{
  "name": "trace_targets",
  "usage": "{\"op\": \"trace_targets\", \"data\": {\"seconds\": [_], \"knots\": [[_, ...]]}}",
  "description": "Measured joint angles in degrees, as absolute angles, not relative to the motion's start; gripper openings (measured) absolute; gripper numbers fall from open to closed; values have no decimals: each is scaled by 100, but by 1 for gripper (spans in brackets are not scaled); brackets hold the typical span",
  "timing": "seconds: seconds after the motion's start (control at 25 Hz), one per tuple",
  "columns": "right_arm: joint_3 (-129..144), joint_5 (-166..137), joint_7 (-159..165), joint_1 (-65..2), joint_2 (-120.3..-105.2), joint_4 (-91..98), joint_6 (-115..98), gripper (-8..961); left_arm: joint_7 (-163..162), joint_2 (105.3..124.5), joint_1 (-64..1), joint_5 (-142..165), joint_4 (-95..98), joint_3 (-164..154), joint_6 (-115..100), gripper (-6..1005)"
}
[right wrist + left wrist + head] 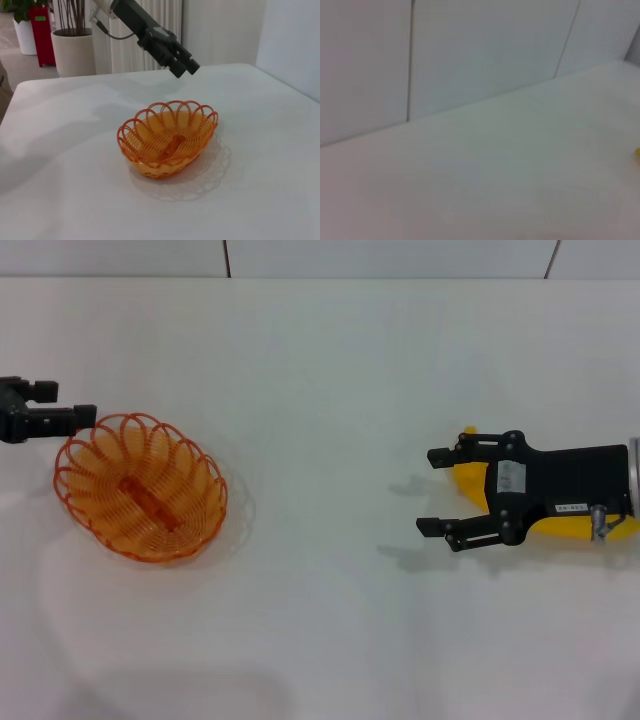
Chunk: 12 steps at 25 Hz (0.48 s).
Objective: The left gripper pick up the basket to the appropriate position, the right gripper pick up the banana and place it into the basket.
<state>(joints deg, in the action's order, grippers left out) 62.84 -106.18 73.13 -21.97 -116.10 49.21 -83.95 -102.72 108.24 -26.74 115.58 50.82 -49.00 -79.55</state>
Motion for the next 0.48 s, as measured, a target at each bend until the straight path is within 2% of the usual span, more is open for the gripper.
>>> {"op": "trace_targets", "data": {"seconds": [0.48], "knots": [[6314,-10621,7335,-2197,-11614,4921,-8246,862,-10871,10714,-2976,12585,5093,-4842,-7915,767]]}}
